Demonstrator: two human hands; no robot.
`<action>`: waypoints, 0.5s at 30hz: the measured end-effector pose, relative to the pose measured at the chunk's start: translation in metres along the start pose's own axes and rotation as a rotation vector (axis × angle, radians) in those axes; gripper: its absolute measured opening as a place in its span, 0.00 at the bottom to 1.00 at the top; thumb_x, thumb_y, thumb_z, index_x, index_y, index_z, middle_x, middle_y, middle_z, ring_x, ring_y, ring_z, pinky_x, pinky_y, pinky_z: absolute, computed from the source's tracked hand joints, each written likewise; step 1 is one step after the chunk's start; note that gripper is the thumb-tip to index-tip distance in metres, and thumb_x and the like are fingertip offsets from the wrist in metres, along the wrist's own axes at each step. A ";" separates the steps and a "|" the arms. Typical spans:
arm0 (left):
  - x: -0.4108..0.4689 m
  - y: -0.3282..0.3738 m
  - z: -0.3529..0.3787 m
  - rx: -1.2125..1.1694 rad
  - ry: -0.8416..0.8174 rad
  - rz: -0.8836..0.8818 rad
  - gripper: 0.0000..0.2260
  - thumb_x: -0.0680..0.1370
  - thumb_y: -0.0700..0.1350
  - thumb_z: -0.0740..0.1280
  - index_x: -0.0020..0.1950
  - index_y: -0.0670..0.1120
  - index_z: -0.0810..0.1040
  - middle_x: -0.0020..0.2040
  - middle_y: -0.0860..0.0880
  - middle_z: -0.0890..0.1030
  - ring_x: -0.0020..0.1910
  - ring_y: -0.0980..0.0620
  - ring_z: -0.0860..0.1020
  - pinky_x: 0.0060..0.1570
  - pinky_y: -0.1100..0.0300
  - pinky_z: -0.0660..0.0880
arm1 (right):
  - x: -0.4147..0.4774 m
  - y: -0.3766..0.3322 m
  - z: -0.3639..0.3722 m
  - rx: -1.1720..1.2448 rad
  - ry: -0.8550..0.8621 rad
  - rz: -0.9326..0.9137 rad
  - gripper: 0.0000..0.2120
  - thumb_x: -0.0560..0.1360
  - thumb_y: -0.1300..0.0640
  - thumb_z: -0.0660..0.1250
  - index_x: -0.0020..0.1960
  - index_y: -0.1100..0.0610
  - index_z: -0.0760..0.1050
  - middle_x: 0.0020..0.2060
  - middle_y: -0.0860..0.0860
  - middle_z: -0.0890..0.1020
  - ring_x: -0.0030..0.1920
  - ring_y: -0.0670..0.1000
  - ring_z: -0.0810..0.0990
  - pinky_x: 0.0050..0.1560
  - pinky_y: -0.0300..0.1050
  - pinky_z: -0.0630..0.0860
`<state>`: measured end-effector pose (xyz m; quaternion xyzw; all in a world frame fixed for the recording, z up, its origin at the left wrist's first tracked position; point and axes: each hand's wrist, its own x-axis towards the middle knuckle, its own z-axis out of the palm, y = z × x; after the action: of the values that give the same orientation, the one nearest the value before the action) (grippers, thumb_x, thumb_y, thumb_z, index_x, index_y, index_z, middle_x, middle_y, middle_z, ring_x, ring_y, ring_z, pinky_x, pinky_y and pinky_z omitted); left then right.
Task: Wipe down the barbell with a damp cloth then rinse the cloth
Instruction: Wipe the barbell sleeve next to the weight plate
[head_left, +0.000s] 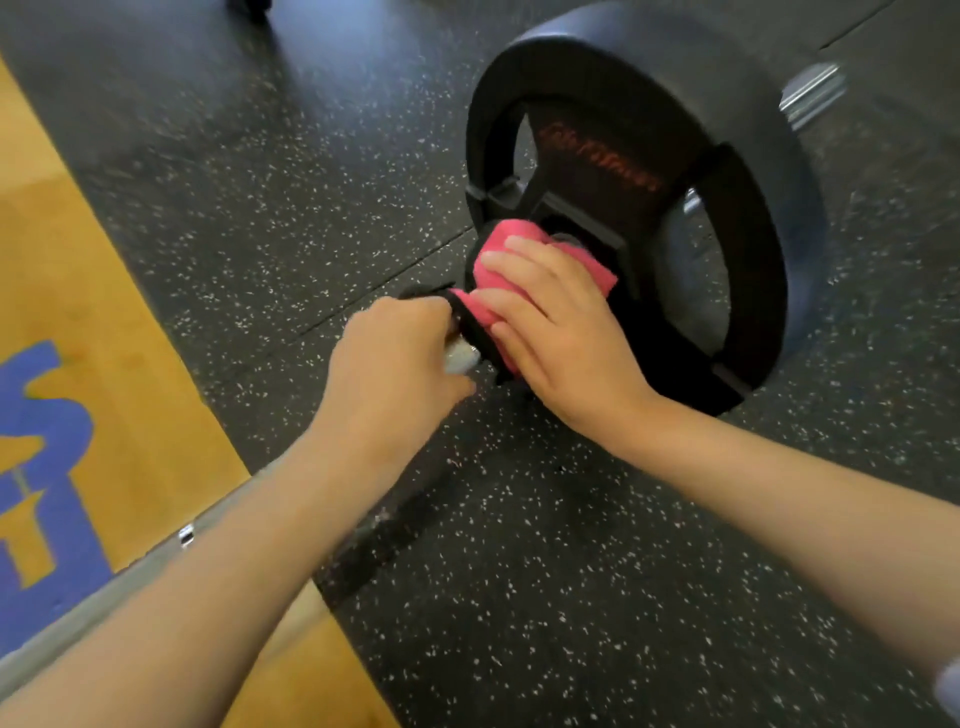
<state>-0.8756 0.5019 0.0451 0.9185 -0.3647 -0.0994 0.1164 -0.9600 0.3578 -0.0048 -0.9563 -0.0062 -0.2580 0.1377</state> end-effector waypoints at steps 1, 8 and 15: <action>0.005 -0.003 -0.004 -0.030 -0.039 -0.008 0.16 0.65 0.52 0.76 0.46 0.46 0.78 0.43 0.48 0.82 0.44 0.45 0.79 0.43 0.53 0.74 | -0.003 0.002 0.003 -0.016 0.026 -0.020 0.15 0.81 0.58 0.59 0.61 0.63 0.78 0.64 0.59 0.76 0.68 0.59 0.68 0.69 0.58 0.65; 0.027 -0.012 -0.014 -0.075 -0.119 -0.118 0.13 0.68 0.51 0.75 0.45 0.45 0.77 0.40 0.50 0.80 0.41 0.46 0.78 0.39 0.55 0.73 | 0.045 0.001 0.015 -0.015 0.030 0.021 0.12 0.79 0.56 0.61 0.50 0.60 0.81 0.53 0.54 0.81 0.58 0.58 0.76 0.58 0.55 0.71; 0.030 -0.023 -0.005 -0.032 0.131 -0.057 0.13 0.68 0.50 0.74 0.51 0.50 0.79 0.45 0.49 0.83 0.46 0.43 0.80 0.44 0.50 0.76 | 0.048 0.008 0.036 0.036 0.105 -0.007 0.14 0.82 0.57 0.58 0.55 0.63 0.80 0.59 0.59 0.79 0.64 0.59 0.72 0.64 0.57 0.69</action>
<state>-0.8382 0.4980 0.0405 0.9309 -0.3285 -0.0483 0.1519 -0.8998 0.3568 -0.0126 -0.9387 -0.0068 -0.3082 0.1543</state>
